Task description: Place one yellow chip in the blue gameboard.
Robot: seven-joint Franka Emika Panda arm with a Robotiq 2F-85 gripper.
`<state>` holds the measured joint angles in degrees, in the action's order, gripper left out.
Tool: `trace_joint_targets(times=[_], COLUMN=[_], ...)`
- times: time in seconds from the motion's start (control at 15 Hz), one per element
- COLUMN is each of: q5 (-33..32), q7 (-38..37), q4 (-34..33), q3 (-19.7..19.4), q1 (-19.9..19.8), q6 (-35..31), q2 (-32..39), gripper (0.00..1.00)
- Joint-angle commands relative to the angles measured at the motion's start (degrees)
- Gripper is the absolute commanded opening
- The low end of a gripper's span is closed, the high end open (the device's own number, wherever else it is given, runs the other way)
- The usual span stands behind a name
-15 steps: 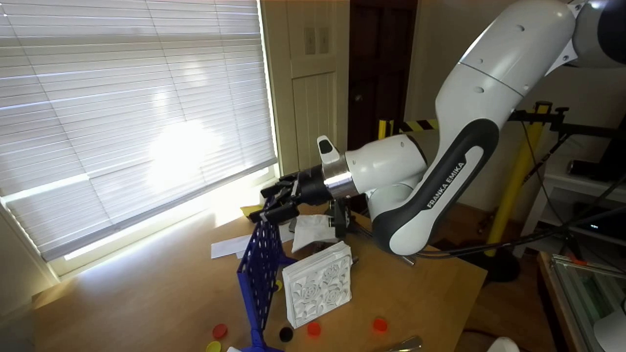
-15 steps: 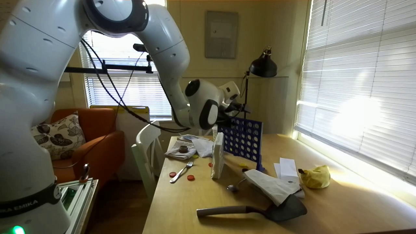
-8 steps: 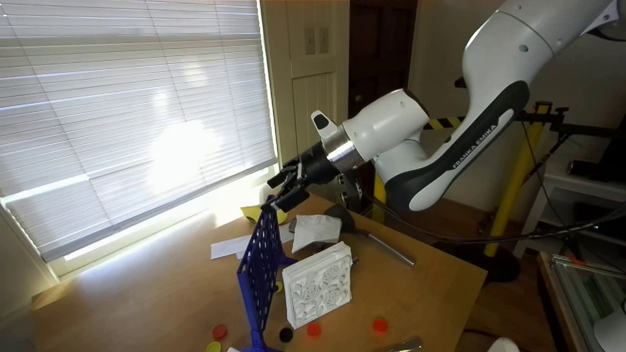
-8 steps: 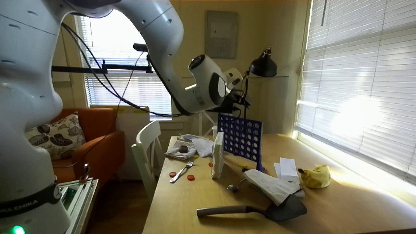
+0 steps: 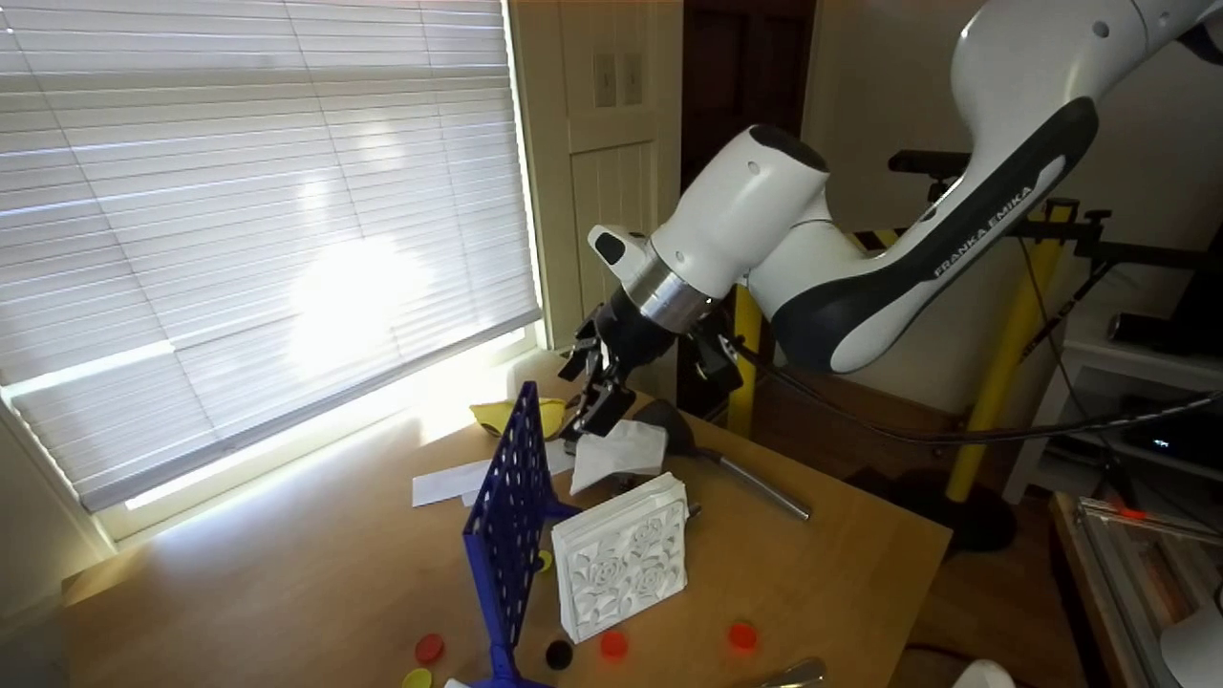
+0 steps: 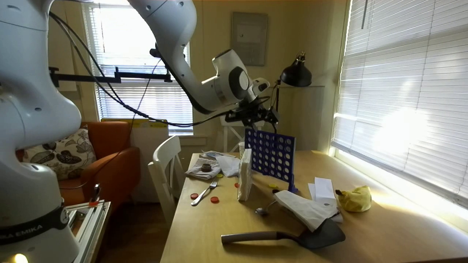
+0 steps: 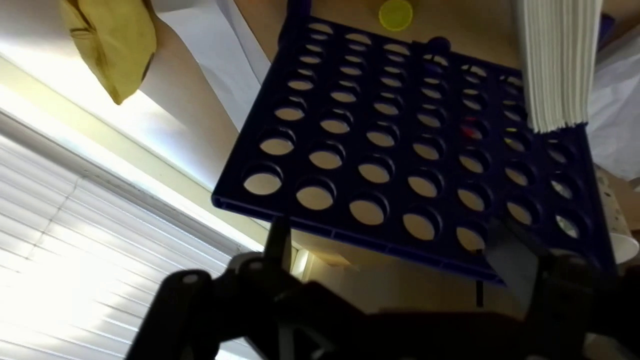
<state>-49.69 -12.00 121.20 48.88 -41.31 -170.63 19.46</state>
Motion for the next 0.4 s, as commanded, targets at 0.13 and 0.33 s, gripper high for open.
trace_joint_targets(times=[0.13,0.33], q5=[3.7,3.8], q7=[4.9,5.0], q4=[-0.4,-0.4], q3=[5.2,5.6], q1=[-4.5,-4.8], q6=[3.6,4.2], q2=[-2.0,-2.5], gripper=[1.0,1.0])
